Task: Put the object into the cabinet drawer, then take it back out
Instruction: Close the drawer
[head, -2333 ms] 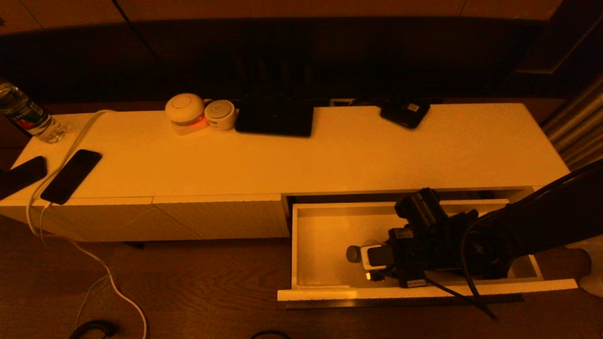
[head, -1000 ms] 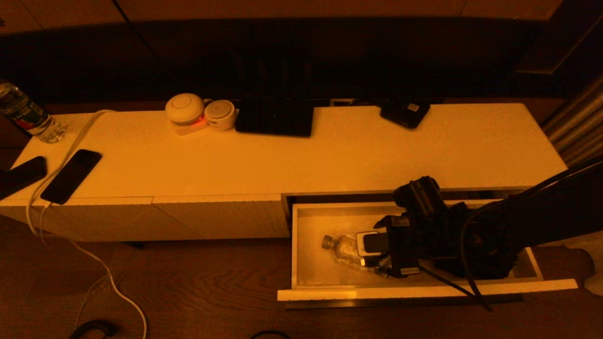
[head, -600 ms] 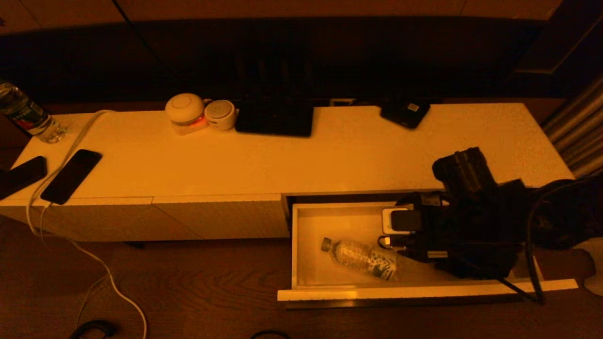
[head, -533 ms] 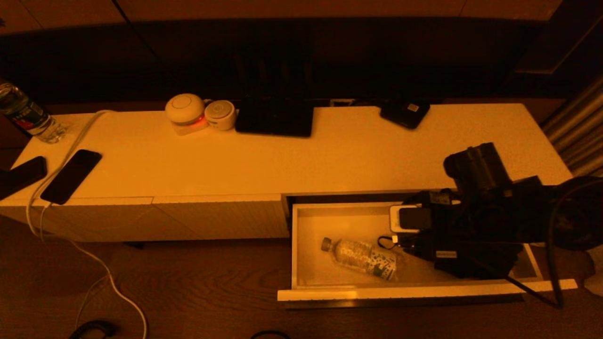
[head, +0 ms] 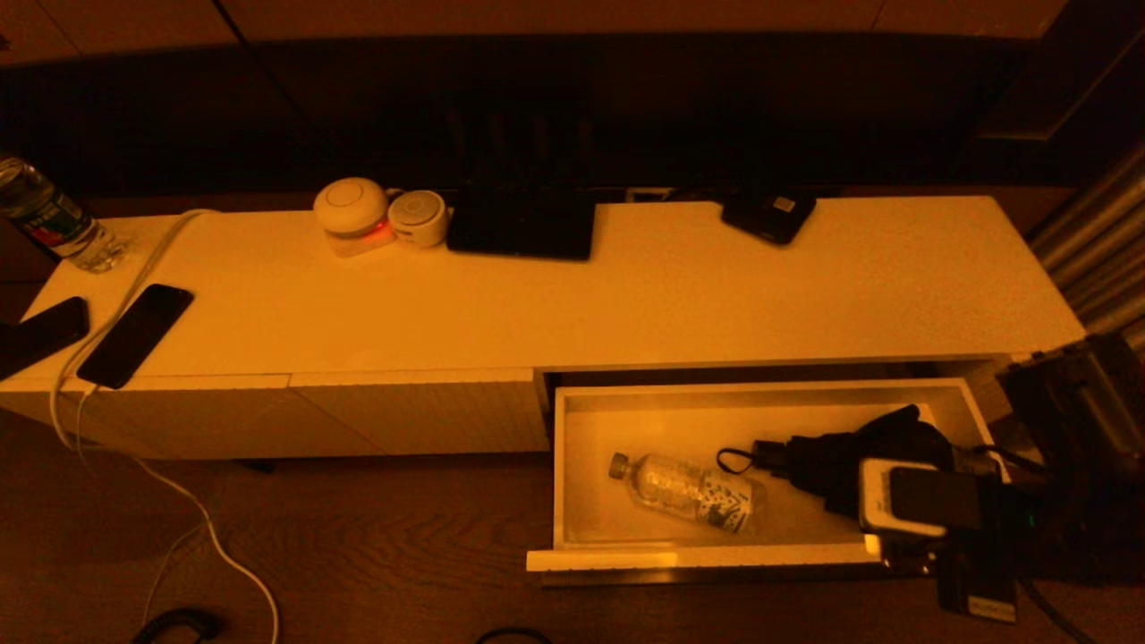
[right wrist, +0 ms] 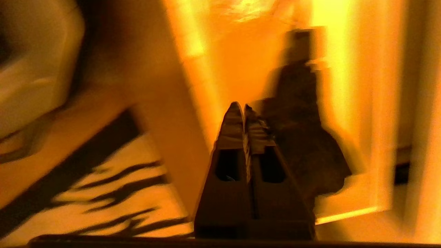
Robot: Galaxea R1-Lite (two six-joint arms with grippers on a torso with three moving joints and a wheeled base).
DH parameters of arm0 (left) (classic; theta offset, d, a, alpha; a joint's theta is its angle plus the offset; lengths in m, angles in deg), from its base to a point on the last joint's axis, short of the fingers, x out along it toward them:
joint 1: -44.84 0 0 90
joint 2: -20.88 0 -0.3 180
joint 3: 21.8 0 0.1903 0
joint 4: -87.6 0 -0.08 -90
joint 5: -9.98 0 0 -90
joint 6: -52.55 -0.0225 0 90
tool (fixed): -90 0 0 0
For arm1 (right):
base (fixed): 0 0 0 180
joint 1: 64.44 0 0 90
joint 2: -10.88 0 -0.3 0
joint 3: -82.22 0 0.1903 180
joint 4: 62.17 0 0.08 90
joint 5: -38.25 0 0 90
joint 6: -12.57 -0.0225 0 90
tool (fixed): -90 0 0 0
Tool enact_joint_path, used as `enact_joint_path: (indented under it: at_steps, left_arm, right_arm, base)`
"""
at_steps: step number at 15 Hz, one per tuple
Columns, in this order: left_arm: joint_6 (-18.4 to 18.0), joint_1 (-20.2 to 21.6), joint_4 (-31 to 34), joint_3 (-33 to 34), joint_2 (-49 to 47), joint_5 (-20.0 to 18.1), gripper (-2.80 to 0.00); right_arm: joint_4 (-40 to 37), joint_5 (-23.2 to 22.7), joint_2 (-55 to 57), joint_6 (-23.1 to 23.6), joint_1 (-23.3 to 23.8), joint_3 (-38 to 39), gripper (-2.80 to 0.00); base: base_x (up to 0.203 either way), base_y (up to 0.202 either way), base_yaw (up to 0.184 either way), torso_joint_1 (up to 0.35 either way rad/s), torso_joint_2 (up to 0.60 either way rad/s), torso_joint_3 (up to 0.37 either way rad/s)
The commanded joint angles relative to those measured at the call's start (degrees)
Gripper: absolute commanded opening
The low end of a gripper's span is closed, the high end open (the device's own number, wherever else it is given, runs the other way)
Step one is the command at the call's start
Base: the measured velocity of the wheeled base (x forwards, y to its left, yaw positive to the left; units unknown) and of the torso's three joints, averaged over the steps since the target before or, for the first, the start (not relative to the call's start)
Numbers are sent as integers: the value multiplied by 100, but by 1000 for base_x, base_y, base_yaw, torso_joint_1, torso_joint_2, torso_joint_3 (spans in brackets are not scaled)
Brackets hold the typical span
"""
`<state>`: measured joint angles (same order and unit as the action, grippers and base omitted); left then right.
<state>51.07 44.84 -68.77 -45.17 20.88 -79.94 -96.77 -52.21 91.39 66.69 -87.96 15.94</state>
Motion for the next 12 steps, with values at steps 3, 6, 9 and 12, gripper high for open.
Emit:
enact_joint_path:
  at_steps: [3,6,9,12]
  left_arm:
    - [-2,0,0,0,0,1,-280]
    - [-2,0,0,0,0,1,-280]
    - [-2,0,0,0,0,1,-280]
    - [-2,0,0,0,0,1,-280]
  right_arm:
    - [-330,-150,-614,-5,-78,857,-280]
    - [-333,-165,-446,-13,-35,1218,-280]
    - [-297,-186,104,-212,-13,1276,-280]
    - [-292,-237,535,-239,-6,1243,-280]
  base:
    - [0,0,0,0,0,0]
    - [0,0,0,0,0,0]
    - [0,0,0,0,0,0]
    - [0,0,0,0,0,0]
